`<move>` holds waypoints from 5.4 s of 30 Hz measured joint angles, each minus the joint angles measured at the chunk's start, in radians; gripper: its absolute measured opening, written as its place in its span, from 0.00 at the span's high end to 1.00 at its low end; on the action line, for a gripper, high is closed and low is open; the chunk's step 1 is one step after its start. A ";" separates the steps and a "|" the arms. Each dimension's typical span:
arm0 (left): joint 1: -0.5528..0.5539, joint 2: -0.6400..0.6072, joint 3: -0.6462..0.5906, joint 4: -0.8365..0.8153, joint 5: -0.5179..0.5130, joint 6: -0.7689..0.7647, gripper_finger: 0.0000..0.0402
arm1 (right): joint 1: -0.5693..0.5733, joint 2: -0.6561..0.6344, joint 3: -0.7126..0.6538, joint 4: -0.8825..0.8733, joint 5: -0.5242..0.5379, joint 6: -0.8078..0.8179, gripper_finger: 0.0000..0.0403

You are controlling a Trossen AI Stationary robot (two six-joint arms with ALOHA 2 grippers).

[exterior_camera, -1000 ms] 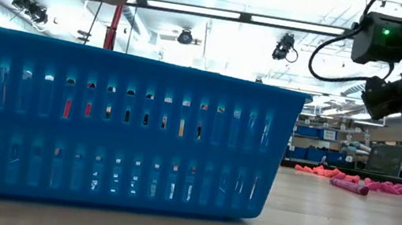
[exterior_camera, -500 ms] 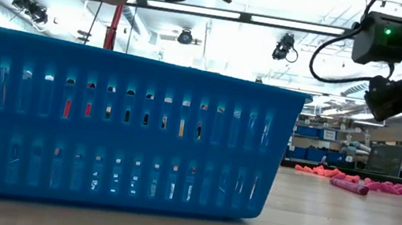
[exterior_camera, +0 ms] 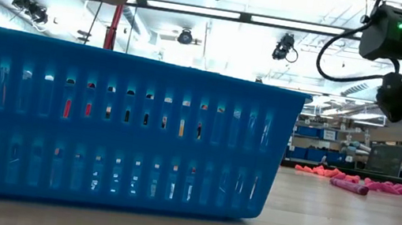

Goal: Sort crayons
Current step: Put the red crayon into the orange bin

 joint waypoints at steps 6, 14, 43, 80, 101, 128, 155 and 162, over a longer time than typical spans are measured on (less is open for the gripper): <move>0.000 0.000 0.000 -0.023 -0.001 0.082 0.67 | 0.000 0.000 -0.031 0.044 0.075 0.073 0.53; -0.043 0.002 0.000 -0.054 -0.110 0.303 0.67 | 0.000 0.000 -0.035 0.052 0.101 0.096 0.53; -0.058 -0.005 -0.001 0.085 -0.136 0.136 0.67 | 0.010 0.000 -0.035 0.101 0.042 0.091 0.53; -0.067 -0.005 -0.001 0.074 -0.148 0.141 0.67 | 0.072 0.410 0.106 0.421 0.498 -0.025 0.54; -0.092 -0.005 -0.001 0.026 -0.112 0.136 0.67 | 0.050 0.419 0.105 0.437 0.460 -0.190 0.85; -0.154 0.177 -0.001 0.068 -0.200 0.219 0.67 | -0.044 0.239 0.105 0.457 0.386 -0.405 0.86; -0.098 0.212 -0.512 0.799 -0.181 0.174 0.67 | -0.044 0.242 0.105 0.501 0.354 -0.433 0.87; -0.099 0.212 -0.552 0.839 -0.181 0.185 0.67 | -0.044 0.242 0.106 0.501 0.350 -0.427 0.87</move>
